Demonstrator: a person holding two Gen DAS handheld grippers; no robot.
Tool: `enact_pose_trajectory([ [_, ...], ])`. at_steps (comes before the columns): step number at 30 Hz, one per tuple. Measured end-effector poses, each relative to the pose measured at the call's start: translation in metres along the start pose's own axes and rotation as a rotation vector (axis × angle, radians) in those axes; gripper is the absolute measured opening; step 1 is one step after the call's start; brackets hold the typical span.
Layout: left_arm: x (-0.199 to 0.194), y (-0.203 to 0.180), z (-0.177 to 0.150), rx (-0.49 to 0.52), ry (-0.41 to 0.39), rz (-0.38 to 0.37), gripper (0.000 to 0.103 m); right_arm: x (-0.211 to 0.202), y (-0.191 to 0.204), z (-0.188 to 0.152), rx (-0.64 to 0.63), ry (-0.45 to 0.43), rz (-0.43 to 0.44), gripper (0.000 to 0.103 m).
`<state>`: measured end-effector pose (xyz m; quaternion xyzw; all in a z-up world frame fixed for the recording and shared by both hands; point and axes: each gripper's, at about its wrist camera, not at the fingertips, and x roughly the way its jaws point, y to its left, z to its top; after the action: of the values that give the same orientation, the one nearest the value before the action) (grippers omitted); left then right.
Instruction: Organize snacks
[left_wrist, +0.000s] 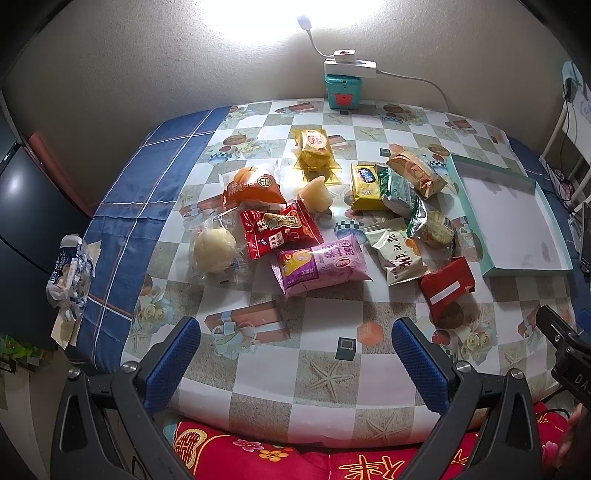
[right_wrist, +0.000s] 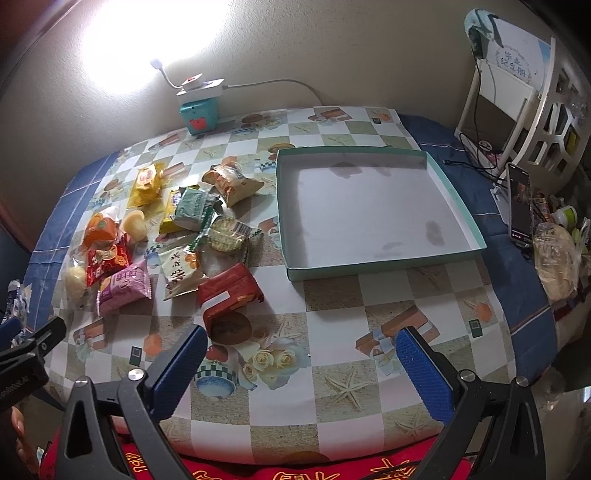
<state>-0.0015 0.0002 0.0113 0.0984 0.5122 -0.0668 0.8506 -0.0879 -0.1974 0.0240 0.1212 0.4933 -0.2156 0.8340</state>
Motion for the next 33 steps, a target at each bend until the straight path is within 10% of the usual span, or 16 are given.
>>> enact_pose_trajectory([
  [33, 0.0018, 0.0019, -0.0008, -0.007, 0.003, 0.008, 0.103, -0.0006, 0.0076, -0.0012, -0.035, -0.004, 0.010, 0.103],
])
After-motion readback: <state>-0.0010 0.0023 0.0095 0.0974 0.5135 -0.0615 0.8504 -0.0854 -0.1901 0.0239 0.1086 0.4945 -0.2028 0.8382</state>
